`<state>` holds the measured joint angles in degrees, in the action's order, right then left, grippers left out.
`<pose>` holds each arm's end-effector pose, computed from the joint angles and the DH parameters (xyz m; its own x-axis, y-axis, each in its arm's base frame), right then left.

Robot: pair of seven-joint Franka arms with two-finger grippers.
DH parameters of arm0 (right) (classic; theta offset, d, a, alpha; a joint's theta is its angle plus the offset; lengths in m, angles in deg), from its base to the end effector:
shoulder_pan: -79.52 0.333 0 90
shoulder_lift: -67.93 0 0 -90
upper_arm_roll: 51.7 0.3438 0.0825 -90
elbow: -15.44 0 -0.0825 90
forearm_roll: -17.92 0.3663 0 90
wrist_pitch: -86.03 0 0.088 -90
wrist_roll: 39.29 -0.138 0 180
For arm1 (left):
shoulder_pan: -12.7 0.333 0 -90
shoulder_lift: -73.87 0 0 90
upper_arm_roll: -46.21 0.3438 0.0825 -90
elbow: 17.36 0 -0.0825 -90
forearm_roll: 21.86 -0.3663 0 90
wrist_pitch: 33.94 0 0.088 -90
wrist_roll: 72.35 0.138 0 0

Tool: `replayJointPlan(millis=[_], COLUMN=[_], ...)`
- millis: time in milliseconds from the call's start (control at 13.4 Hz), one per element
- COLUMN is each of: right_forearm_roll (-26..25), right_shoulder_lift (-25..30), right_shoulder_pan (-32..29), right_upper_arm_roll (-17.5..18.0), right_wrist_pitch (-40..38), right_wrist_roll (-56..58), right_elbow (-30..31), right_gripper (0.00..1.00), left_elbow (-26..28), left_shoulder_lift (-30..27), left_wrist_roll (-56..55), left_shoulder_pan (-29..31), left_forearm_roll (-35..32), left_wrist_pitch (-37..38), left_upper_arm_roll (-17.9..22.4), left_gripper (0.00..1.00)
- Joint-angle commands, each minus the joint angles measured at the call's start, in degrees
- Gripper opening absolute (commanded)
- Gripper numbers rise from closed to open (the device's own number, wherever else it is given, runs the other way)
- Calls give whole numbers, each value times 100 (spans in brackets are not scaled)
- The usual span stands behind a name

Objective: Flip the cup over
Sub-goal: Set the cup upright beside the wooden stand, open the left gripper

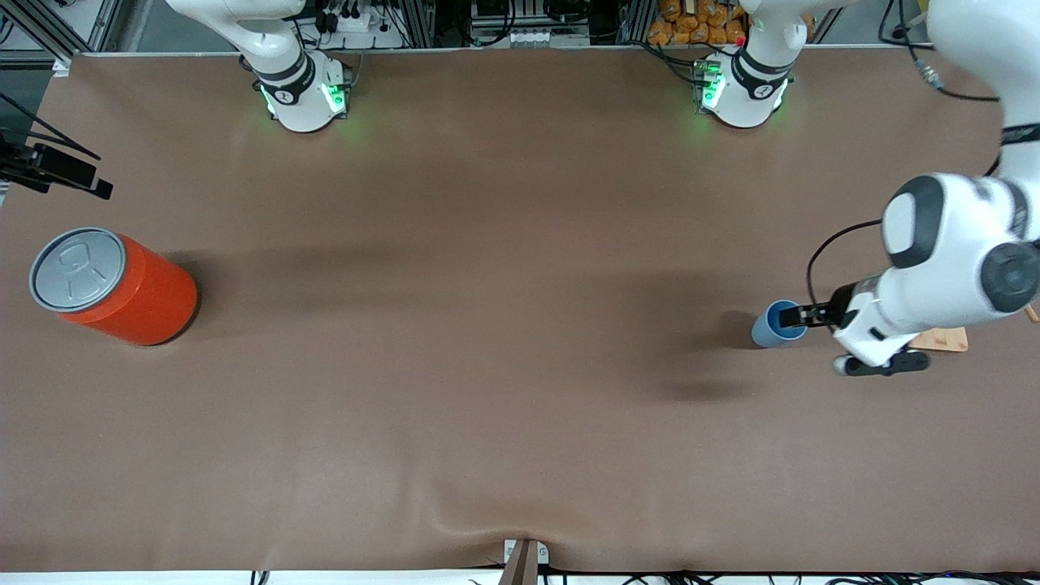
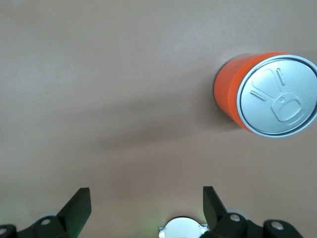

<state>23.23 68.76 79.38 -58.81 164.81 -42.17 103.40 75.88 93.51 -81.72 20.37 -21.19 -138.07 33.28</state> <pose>0.5039 -0.0504 0.6300 0.9764 -0.1562 -0.1490 -0.1703 -0.9816 -0.0868 0.6266 -0.0446 0.4178 0.9848 0.0768 -0.1561 0.0872 -0.9943 0.0614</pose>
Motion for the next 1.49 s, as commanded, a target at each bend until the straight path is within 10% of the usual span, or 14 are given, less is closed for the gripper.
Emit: replayJointPlan(millis=[0, 1419], right_forearm_roll=[-162, -400], right_shoulder_lift=[40, 31], right_shoulder_pan=[-21, -12], right_upper_arm_roll=[34, 113], right_wrist_pitch=[-230, -126], right_wrist_roll=[-55, -64], right_elbow=[-86, -165], right_gripper=[100, 100], left_elbow=[-797, 45], left_shoulder_lift=[-100, -2395], left_wrist_roll=[-74, 217], left_shoulder_pan=[128, 340], left_forearm_roll=[-137, -137], left_wrist_pitch=[996, 1395], left_upper_arm_roll=[0, -26], left_gripper=[100, 100])
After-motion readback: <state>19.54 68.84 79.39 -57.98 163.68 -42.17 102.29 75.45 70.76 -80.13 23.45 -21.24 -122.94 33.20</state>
